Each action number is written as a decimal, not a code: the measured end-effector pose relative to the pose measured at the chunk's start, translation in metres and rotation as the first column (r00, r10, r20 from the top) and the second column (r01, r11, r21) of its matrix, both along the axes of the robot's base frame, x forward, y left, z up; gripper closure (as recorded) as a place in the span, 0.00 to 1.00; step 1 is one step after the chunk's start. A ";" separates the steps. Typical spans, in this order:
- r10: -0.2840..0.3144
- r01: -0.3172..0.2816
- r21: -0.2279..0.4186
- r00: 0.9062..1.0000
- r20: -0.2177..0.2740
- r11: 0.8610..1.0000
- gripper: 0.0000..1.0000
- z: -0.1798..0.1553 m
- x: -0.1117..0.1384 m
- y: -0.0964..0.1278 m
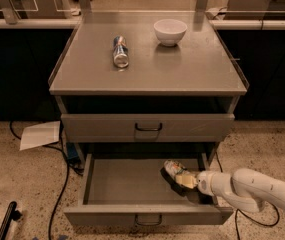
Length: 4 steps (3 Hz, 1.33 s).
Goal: Place 7up can into middle drawer
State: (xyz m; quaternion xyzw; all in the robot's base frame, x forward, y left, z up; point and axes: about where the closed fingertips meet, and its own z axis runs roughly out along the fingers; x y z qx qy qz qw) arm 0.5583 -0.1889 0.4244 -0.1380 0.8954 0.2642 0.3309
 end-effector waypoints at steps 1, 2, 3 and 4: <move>0.000 0.000 0.000 1.000 0.000 1.000 0.58 0.000 0.000 0.000; 0.000 0.000 0.000 1.000 0.000 1.000 0.34 0.000 0.000 0.000; 0.000 0.000 0.000 1.000 0.000 1.000 0.11 0.000 0.000 0.000; 0.000 0.000 0.000 1.000 0.000 1.000 0.00 0.000 0.000 0.000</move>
Offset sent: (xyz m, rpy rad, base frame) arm 0.0000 0.0000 0.0000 0.0000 0.0000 0.0000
